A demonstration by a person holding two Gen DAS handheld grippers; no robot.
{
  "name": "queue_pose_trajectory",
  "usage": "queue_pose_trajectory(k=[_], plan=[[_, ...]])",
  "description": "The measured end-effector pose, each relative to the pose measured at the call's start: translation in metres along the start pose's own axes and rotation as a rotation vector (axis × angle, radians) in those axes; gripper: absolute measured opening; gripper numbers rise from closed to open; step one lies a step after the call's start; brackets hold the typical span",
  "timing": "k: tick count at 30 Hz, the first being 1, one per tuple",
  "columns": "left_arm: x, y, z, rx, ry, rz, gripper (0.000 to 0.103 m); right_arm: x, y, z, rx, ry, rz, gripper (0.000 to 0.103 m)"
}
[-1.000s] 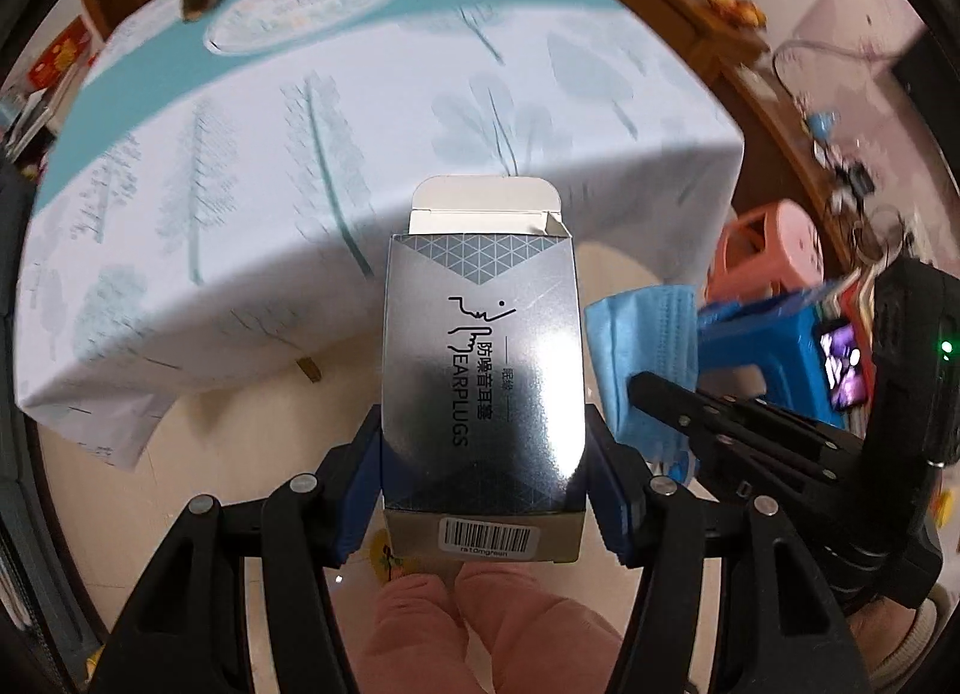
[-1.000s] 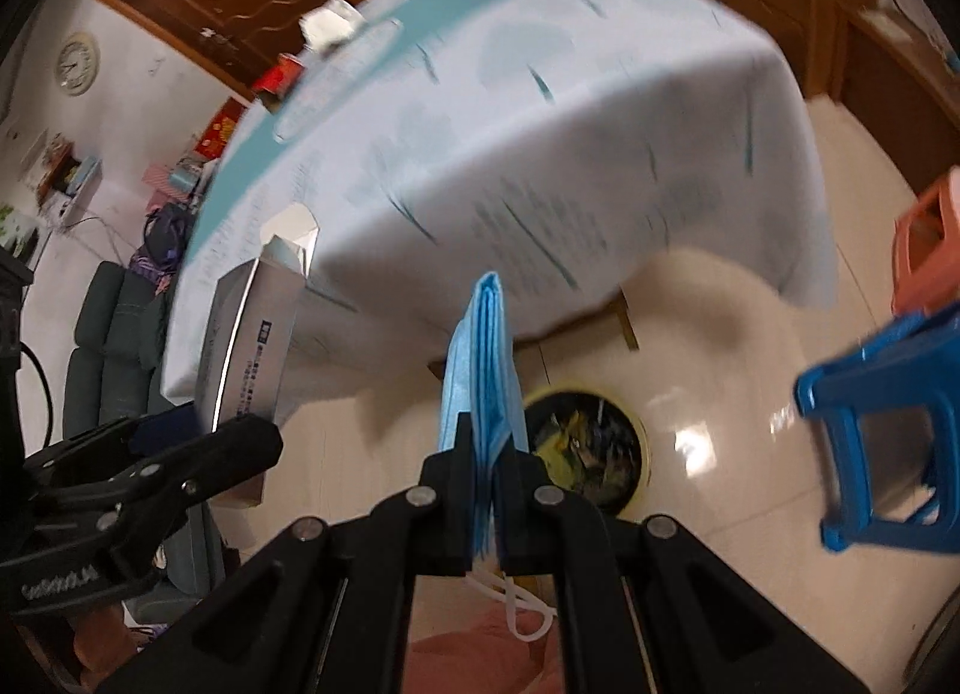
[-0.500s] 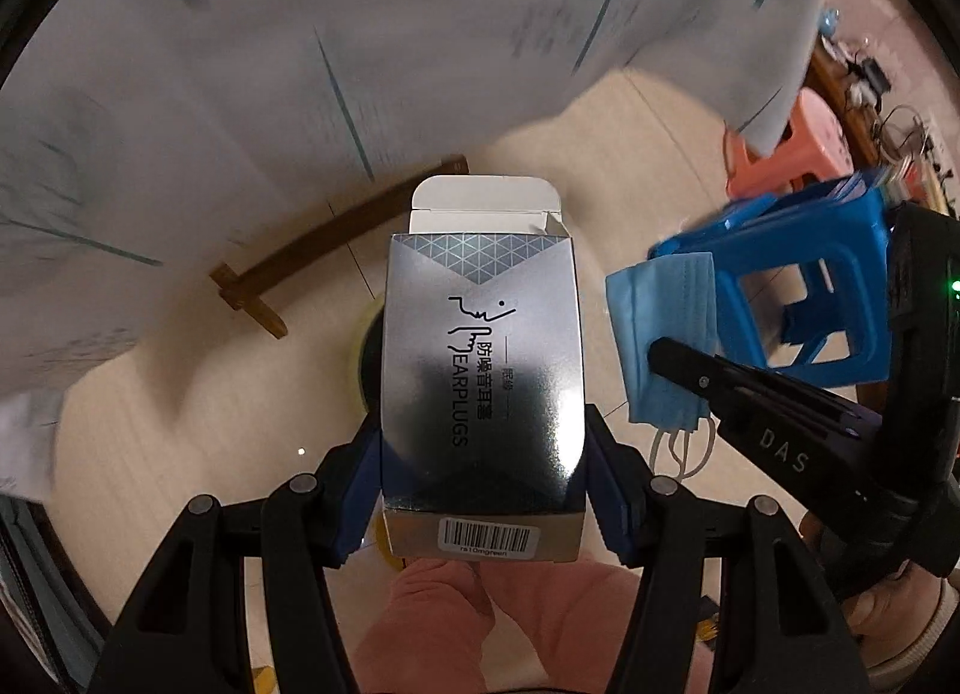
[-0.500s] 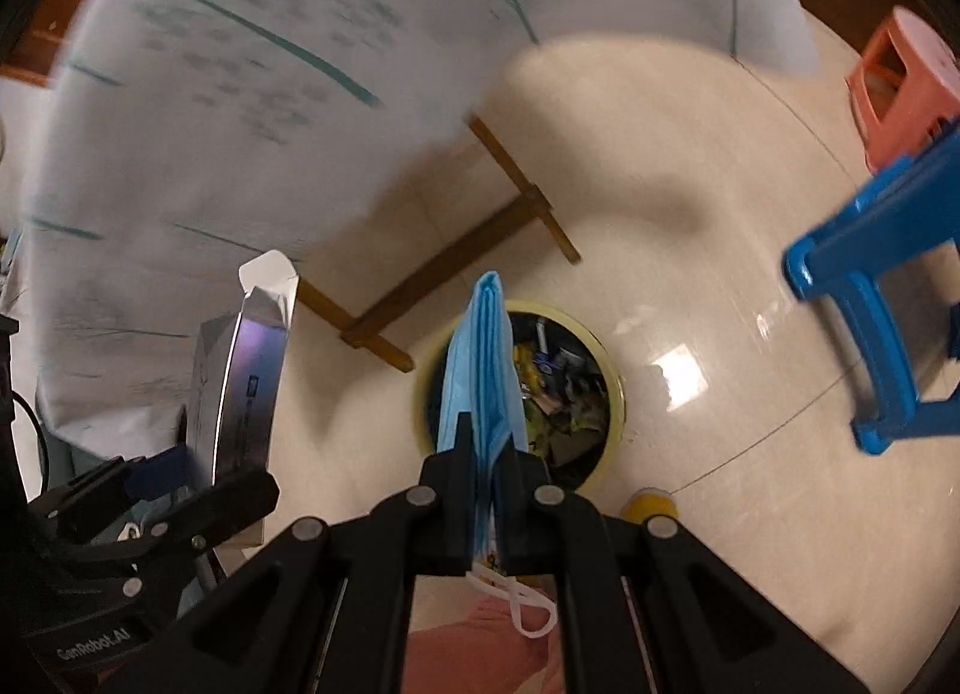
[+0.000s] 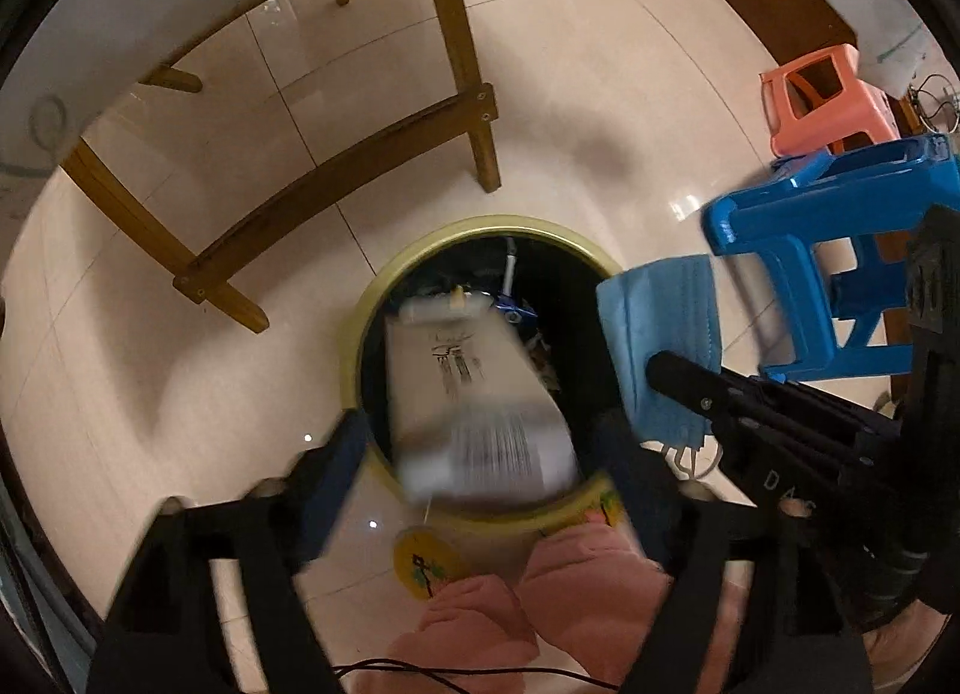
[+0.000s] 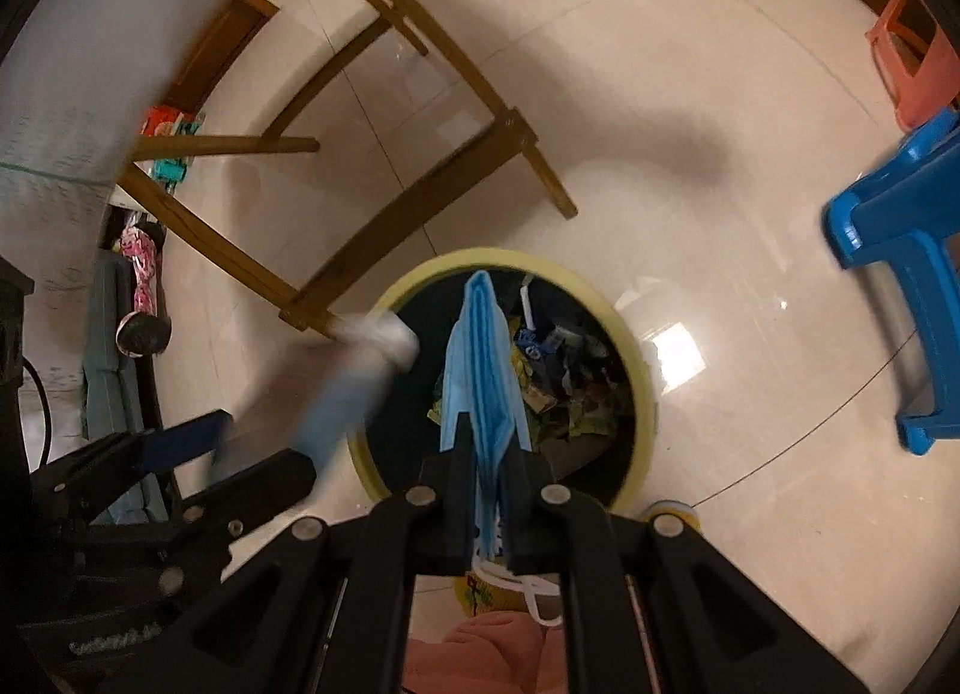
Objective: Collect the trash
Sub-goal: 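Carry the earplug box and blue mask down over the black bin, then open both tools over the bin to drop box and mask, then raise both tools back over the table toward the red carton and tissue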
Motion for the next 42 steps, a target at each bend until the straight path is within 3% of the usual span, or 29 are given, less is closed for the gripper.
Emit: queue_pose_trajectory(k=[1, 3, 6, 15, 22, 32, 42], plan=[[-0.001, 0.003, 0.002, -0.010, -0.013, -0.004, 0.090, 0.000, -0.001, 0.005, -0.001, 0.007, 0.002, 0.013], [-0.002, 0.009, 0.006, -0.015, -0.018, -0.018, 0.092, 0.000, -0.002, 0.014, -0.001, 0.012, 0.002, 0.031], [-0.003, 0.022, 0.005, -0.011, -0.026, -0.053, 0.093, -0.001, -0.001, 0.018, -0.013, 0.006, -0.013, 0.048], [0.000, 0.047, -0.029, 0.024, -0.118, -0.149, 0.093, -0.010, 0.014, 0.002, 0.026, -0.028, -0.082, 0.049], [0.015, 0.048, -0.082, 0.053, -0.155, -0.193, 0.093, -0.016, 0.033, -0.046, 0.051, -0.069, -0.106, 0.049], [0.036, 0.033, -0.216, 0.075, -0.219, -0.193, 0.093, -0.025, 0.074, -0.169, 0.025, -0.127, -0.122, 0.049], [0.038, 0.024, -0.375, 0.081, -0.414, -0.182, 0.093, -0.046, 0.131, -0.305, 0.015, -0.223, -0.254, 0.049]])
Point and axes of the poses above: each gripper's, at about its wrist camera, not at the fingertips, and z roughly the way its jaws point, y to its left, x to its underside, the point moved 4 cm from there along z, roughly the way its jaws point, and after that the axes turned 15 degrees about -z, right-handed, at the moved point
